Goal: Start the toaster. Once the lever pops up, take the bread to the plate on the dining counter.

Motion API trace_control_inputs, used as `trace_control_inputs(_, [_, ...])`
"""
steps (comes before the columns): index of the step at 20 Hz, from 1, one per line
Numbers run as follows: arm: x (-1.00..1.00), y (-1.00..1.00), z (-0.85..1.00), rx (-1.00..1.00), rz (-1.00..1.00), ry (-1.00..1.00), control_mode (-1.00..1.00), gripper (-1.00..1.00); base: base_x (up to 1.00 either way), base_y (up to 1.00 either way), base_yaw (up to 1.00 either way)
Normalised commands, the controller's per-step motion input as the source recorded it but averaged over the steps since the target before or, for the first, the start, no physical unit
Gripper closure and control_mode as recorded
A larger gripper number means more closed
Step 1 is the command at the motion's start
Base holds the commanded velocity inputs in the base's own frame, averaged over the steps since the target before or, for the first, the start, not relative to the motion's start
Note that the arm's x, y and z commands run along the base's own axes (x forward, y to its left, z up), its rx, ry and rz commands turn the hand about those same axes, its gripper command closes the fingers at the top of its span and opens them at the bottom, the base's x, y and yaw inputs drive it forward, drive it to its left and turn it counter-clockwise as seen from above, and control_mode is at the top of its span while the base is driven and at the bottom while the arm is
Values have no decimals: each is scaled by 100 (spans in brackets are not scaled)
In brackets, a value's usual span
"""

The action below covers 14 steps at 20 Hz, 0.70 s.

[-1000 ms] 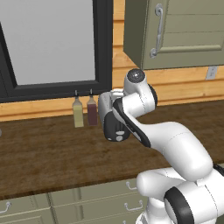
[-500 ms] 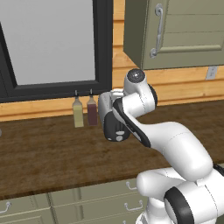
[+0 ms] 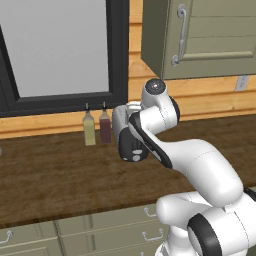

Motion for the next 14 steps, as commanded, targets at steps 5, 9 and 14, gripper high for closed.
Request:
trace_control_inputs(5, [0,0,0,0,0,0,-100,-100,0,0,0])
trace_control_inputs(9, [0,0,0,0,0,0,-100,-100,0,0,0])
trace_control_inputs(14, [0,0,0,0,0,0,-100,-100,0,0,0])
